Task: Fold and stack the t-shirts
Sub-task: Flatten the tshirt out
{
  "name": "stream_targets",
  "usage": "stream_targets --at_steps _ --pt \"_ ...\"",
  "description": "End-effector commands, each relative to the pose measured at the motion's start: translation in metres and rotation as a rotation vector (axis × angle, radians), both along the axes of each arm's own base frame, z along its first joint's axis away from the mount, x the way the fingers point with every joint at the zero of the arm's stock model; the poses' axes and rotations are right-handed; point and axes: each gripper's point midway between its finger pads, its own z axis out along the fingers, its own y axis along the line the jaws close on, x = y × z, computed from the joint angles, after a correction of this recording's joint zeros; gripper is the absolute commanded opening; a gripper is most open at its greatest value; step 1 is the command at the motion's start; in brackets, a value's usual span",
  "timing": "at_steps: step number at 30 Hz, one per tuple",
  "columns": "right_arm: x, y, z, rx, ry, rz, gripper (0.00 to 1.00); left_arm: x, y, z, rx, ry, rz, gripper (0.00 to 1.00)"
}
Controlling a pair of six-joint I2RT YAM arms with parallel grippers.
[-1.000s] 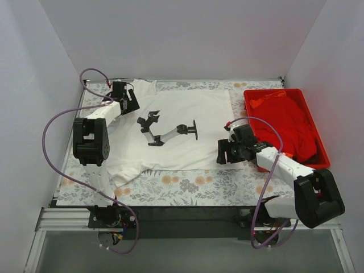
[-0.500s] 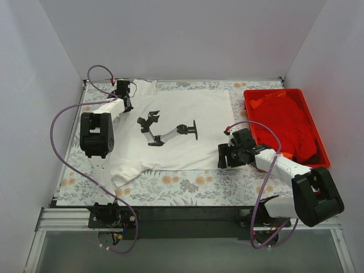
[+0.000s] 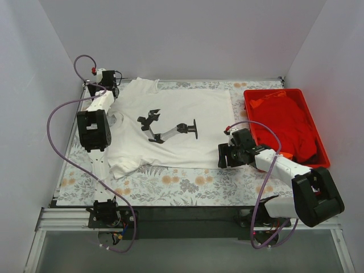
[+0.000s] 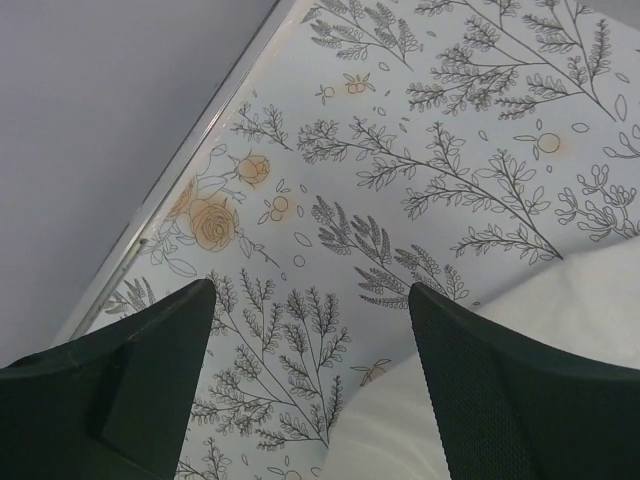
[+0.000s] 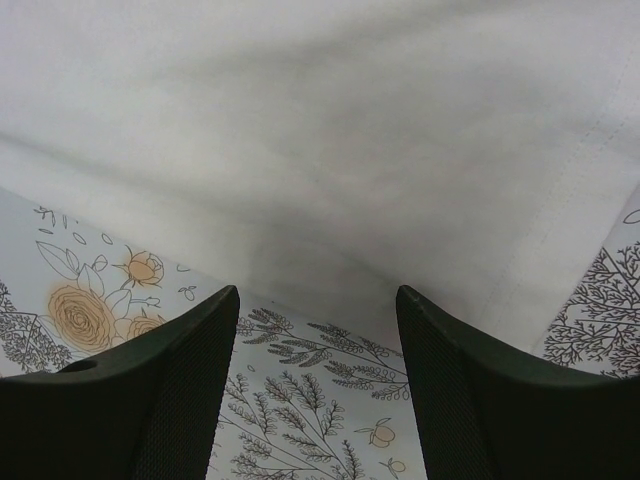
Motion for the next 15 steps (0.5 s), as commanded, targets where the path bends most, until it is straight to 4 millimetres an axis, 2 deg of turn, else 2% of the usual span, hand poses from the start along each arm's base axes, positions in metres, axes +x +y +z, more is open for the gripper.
stream_targets --at_steps 1,2,3,5,6,7,9,10,11,13,14,15 --pt "-0.005 -0.012 -0.002 -0.059 0.012 -0.010 0.71 -0.006 0.001 0.048 -0.005 -0.073 0.044 0.78" --pt "-0.003 -0.011 0.001 -0.057 0.002 -0.008 0.71 -0.010 -0.002 0.052 -0.022 -0.079 0.043 0.78" --pt "0.001 -0.010 0.006 -0.054 -0.012 -0.006 0.71 -0.016 -0.004 0.075 -0.052 -0.127 0.054 0.78" --pt "0.003 -0.007 0.010 -0.044 -0.022 0.002 0.71 -0.039 -0.016 0.065 -0.123 -0.086 0.035 0.78" --pt "0.003 -0.005 0.011 -0.039 -0.025 0.009 0.71 -0.048 -0.022 0.071 -0.171 -0.112 0.046 0.78" --pt "0.006 -0.002 0.015 -0.030 -0.032 0.013 0.70 -0.075 -0.029 0.071 -0.204 -0.090 0.042 0.78" --pt "0.006 0.003 0.018 -0.021 -0.040 0.034 0.70 -0.100 -0.047 0.075 -0.303 -0.098 0.001 0.78" --pt "0.007 0.005 0.019 -0.018 -0.043 0.038 0.70 -0.119 -0.053 0.096 -0.341 -0.151 0.001 0.78" --pt "0.007 0.007 0.021 -0.014 -0.046 0.045 0.70 -0.146 -0.059 0.071 -0.374 -0.091 0.009 0.78" --pt "0.008 0.010 0.022 -0.010 -0.052 0.054 0.69 -0.180 -0.071 0.062 -0.445 -0.077 0.023 0.78" --pt "0.010 0.014 0.027 0.002 -0.064 0.065 0.68 -0.207 -0.075 0.055 -0.467 -0.059 0.029 0.78" --pt "0.012 0.017 0.028 0.011 -0.071 0.070 0.68 -0.218 -0.086 0.052 -0.517 -0.048 0.003 0.77"
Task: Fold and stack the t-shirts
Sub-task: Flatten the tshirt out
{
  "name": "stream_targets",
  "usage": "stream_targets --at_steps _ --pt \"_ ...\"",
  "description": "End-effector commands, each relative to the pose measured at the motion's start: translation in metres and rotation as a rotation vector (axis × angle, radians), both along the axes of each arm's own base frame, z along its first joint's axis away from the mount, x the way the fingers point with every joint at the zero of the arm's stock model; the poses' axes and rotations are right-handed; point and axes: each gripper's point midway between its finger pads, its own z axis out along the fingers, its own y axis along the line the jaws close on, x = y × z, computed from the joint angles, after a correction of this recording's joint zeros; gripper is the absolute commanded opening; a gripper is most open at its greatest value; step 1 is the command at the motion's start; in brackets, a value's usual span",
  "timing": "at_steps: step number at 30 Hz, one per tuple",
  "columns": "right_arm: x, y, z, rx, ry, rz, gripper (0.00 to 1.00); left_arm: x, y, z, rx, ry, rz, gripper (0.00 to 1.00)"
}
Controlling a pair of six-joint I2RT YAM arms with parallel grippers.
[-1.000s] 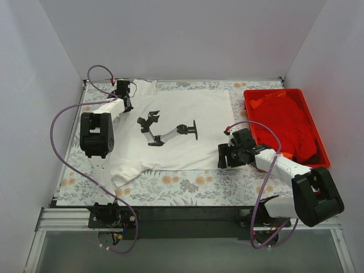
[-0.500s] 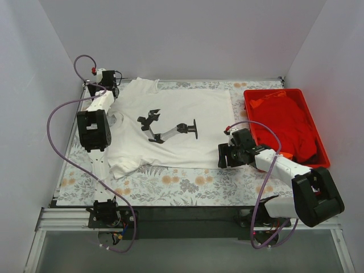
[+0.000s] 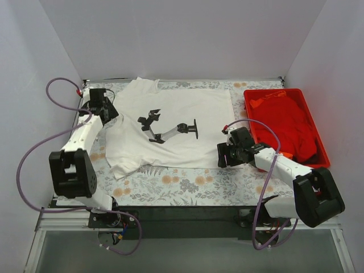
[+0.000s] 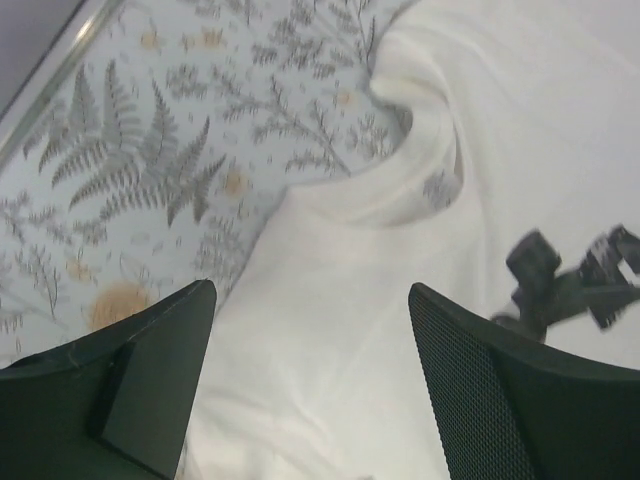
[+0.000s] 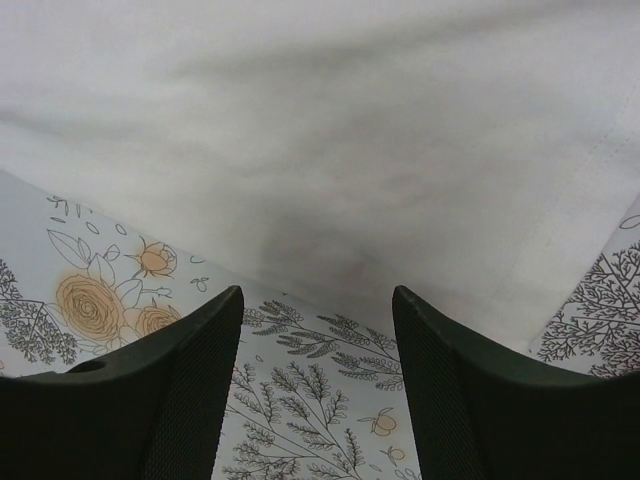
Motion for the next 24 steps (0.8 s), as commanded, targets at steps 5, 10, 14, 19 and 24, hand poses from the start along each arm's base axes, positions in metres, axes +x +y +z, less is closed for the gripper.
stream_targets --at_steps 5,10,14,19,24 --pt "0.022 0.019 0.017 0.040 -0.066 0.029 0.67 -0.103 -0.053 -0.037 -0.296 0.052 -0.027 0.73" --pt "0.030 0.007 0.000 -0.033 -0.048 -0.027 0.66 -0.132 -0.058 -0.070 -0.323 0.117 -0.017 0.70" --pt "0.043 -0.023 -0.014 -0.115 -0.048 -0.133 0.66 -0.131 -0.054 -0.088 -0.308 0.150 0.004 0.63" --pt "0.058 -0.046 -0.022 -0.085 0.006 -0.258 0.66 -0.122 -0.047 -0.114 -0.281 0.214 0.033 0.56" --pt "0.088 -0.066 -0.025 -0.067 0.037 -0.367 0.66 -0.085 -0.041 -0.115 -0.258 0.204 0.037 0.56"
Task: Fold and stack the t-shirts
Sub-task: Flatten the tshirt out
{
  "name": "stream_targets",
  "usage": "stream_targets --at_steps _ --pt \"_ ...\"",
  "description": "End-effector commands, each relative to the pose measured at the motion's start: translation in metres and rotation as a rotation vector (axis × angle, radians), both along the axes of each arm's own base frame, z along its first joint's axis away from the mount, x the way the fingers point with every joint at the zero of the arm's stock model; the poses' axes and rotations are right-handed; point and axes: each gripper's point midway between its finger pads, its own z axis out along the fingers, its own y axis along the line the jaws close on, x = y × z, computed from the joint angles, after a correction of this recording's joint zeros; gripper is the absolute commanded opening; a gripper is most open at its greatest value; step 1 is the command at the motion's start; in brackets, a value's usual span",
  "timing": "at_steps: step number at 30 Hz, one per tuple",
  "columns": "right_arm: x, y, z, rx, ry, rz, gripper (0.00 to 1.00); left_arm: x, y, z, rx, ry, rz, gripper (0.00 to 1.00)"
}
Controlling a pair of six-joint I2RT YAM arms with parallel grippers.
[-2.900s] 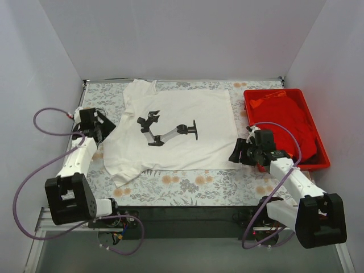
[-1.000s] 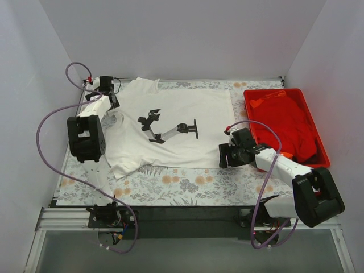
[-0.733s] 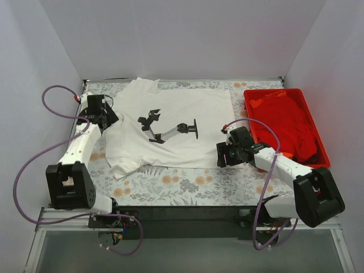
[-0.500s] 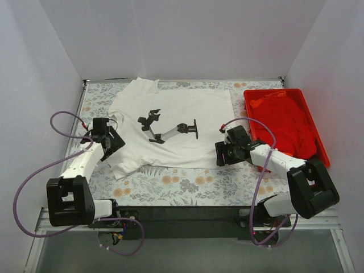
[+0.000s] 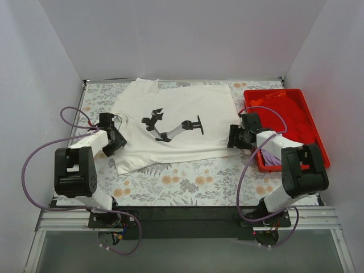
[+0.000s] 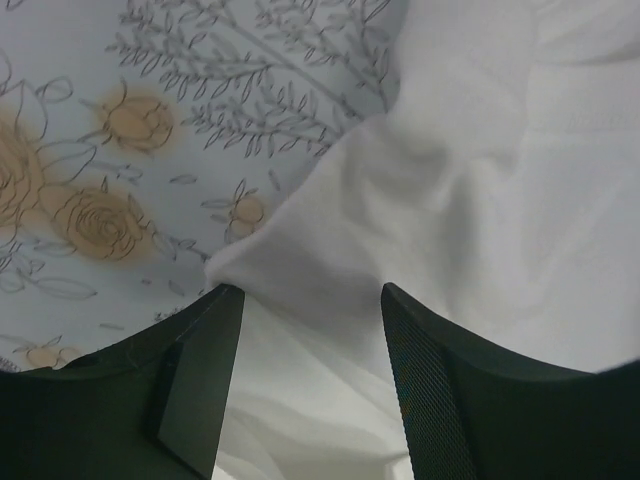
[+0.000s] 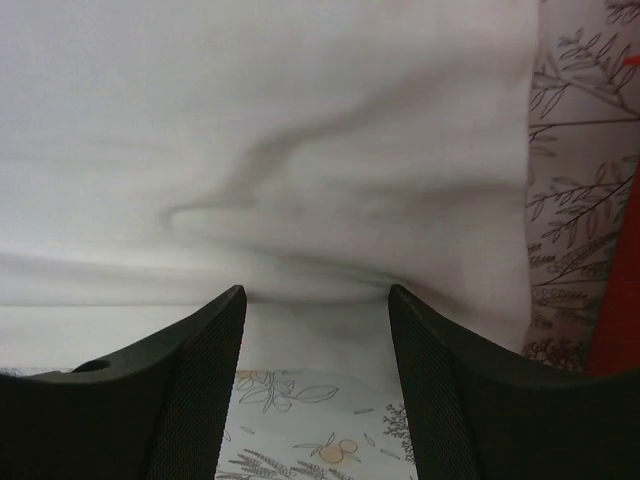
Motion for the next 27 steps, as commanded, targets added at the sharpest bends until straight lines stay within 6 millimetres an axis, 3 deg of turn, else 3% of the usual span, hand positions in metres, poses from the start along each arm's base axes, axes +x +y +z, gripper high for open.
stream_targets --at_steps 1,2,3,5,6,8,9,11,12,14,15,19,22,27 --pt "0.009 -0.018 -0.014 -0.044 0.058 -0.065 0.66 0.035 0.009 0.003 0.038 -0.044 0.009 0.56" --pt "0.020 -0.013 -0.006 -0.030 0.036 -0.054 0.66 0.040 0.009 -0.005 0.039 -0.019 0.005 0.56" --pt "0.023 -0.011 -0.002 -0.024 0.029 -0.044 0.67 0.057 0.010 0.005 0.039 -0.053 0.001 0.56" --pt "0.030 0.001 0.013 0.019 -0.009 0.010 0.67 0.069 0.011 0.008 0.050 -0.056 -0.009 0.56" --pt "0.029 0.003 0.017 0.019 -0.019 0.022 0.67 0.080 0.012 0.017 0.056 -0.070 -0.008 0.56" --pt "0.028 0.007 0.031 0.009 -0.059 0.071 0.67 0.087 0.014 0.029 0.066 -0.087 -0.006 0.58" --pt "0.026 0.008 0.035 0.005 -0.069 0.086 0.67 0.089 0.013 0.044 0.062 -0.122 -0.018 0.62" --pt "0.017 0.016 0.049 0.017 -0.096 0.126 0.67 0.084 0.005 0.058 0.043 -0.147 -0.045 0.66" --pt "0.010 0.019 0.049 0.021 -0.095 0.148 0.67 0.079 0.001 0.064 0.043 -0.159 -0.066 0.74" --pt "-0.002 0.033 0.062 0.055 -0.131 0.202 0.68 0.060 -0.009 0.077 0.025 -0.192 -0.098 0.81" --pt "-0.011 0.037 0.060 0.062 -0.126 0.228 0.68 0.050 -0.024 0.075 0.011 -0.182 -0.143 0.84" --pt "-0.044 0.071 0.064 0.094 -0.139 0.370 0.70 0.010 -0.043 0.069 -0.038 -0.159 -0.225 0.85" --pt "-0.059 0.086 0.063 0.103 -0.141 0.433 0.70 0.004 -0.050 0.067 -0.049 -0.161 -0.280 0.85" --pt "-0.071 0.101 0.058 0.111 -0.128 0.505 0.70 0.017 -0.064 0.069 -0.047 -0.158 -0.380 0.86"
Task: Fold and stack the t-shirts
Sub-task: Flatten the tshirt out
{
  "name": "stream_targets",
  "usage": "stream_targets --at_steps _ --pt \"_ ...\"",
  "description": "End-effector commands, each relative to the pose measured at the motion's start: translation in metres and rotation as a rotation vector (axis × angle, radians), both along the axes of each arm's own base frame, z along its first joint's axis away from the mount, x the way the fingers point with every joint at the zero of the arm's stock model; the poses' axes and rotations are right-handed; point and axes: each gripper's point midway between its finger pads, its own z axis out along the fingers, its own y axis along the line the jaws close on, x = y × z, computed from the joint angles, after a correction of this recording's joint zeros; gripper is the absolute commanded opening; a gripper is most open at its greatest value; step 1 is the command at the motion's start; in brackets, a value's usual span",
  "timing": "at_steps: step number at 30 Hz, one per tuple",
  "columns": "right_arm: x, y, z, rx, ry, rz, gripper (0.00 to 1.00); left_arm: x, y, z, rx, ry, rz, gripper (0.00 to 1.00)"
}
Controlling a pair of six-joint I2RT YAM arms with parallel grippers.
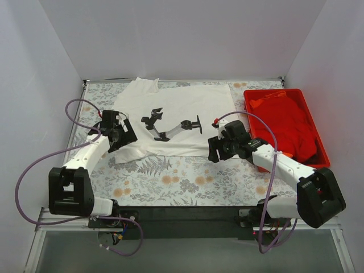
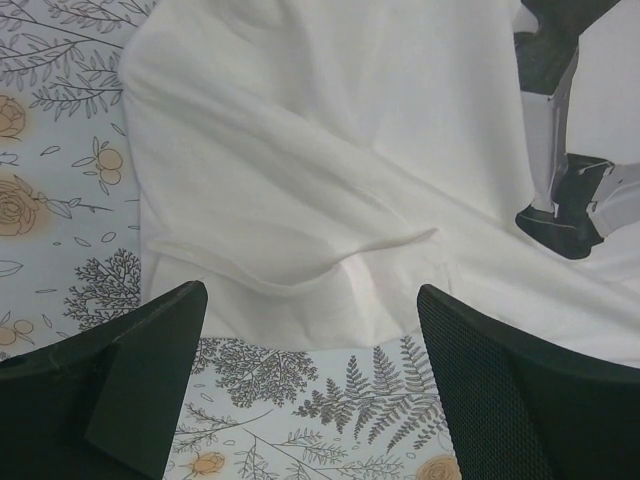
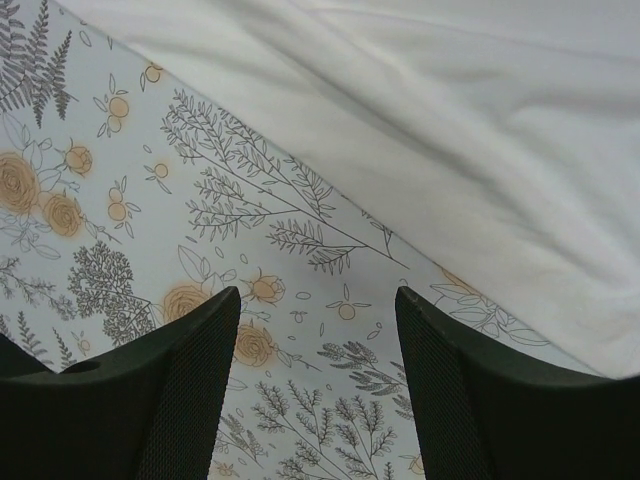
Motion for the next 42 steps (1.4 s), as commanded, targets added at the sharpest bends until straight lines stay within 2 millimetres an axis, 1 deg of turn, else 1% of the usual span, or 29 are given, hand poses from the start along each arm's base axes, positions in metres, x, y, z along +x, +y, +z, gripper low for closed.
stream_targets --at_steps 1,3,4,5,6,8,9,10,11,13,14,15,17,19,20,22,23,26,30,35,37,42 --pt "-0.005 0.012 0.003 0.021 -0.015 0.064 0.70 0.009 -0.010 0.005 0.013 -0.002 -0.094 0.86" --pt "-0.007 0.015 0.006 0.030 -0.020 0.076 0.70 0.008 -0.004 0.000 0.030 0.045 -0.054 0.86" --pt "-0.009 0.017 0.007 0.030 -0.022 0.084 0.70 0.008 0.003 -0.001 0.057 0.057 -0.012 0.86" --pt "-0.009 0.017 0.009 0.034 -0.030 0.087 0.70 0.007 0.005 -0.004 0.052 0.066 0.032 0.86" --pt "-0.011 0.017 0.008 0.032 -0.028 0.086 0.70 0.004 0.007 -0.006 0.053 0.073 0.061 0.84" --pt "-0.011 0.016 0.007 0.026 -0.030 0.082 0.70 0.002 0.019 -0.004 0.088 0.058 0.153 0.78" --pt "-0.011 0.014 0.005 0.022 -0.027 0.079 0.70 -0.002 0.024 -0.006 0.085 0.059 0.220 0.75" --pt "-0.013 0.014 0.005 0.022 -0.024 0.078 0.70 -0.004 0.028 0.002 0.079 0.028 0.261 0.73" --pt "-0.013 0.015 0.005 0.024 -0.021 0.080 0.70 -0.007 0.036 0.004 0.081 0.016 0.310 0.72" --pt "-0.016 0.016 0.005 0.033 -0.015 0.085 0.70 -0.011 0.043 0.010 0.038 -0.017 0.392 0.70" --pt "-0.017 0.016 0.005 0.034 -0.014 0.090 0.70 -0.013 0.050 0.012 0.019 -0.022 0.429 0.69" --pt "-0.017 0.017 0.005 0.035 -0.018 0.095 0.70 -0.015 0.050 0.012 -0.001 -0.019 0.461 0.69" --pt "-0.019 0.017 0.006 0.038 -0.021 0.102 0.70 -0.020 0.064 0.008 -0.036 -0.003 0.539 0.68" --pt "-0.019 0.017 0.006 0.036 -0.024 0.110 0.70 -0.022 0.063 0.002 -0.096 0.026 0.599 0.67" --pt "-0.020 0.017 0.007 0.036 -0.031 0.114 0.70 -0.023 0.065 -0.003 -0.109 0.051 0.627 0.65" --pt "-0.020 0.016 0.009 0.037 -0.041 0.119 0.70 -0.024 0.061 -0.010 -0.150 0.097 0.674 0.63" --pt "-0.020 0.016 0.009 0.037 -0.042 0.122 0.70 -0.025 0.059 -0.016 -0.149 0.148 0.688 0.63" --pt "-0.022 0.015 0.010 0.039 -0.052 0.128 0.70 -0.023 0.058 -0.024 -0.155 0.219 0.736 0.60" --pt "-0.022 0.013 0.011 0.035 -0.072 0.132 0.70 -0.015 0.054 -0.024 -0.183 0.245 0.756 0.59" --pt "-0.021 0.007 0.010 0.010 -0.097 0.133 0.70 -0.015 0.054 -0.034 -0.177 0.293 0.783 0.57" --pt "-0.020 0.006 0.009 0.004 -0.099 0.132 0.70 -0.015 0.053 -0.038 -0.175 0.314 0.790 0.55" --pt "-0.019 0.006 0.009 0.003 -0.107 0.128 0.70 -0.012 0.051 -0.042 -0.174 0.331 0.786 0.52"
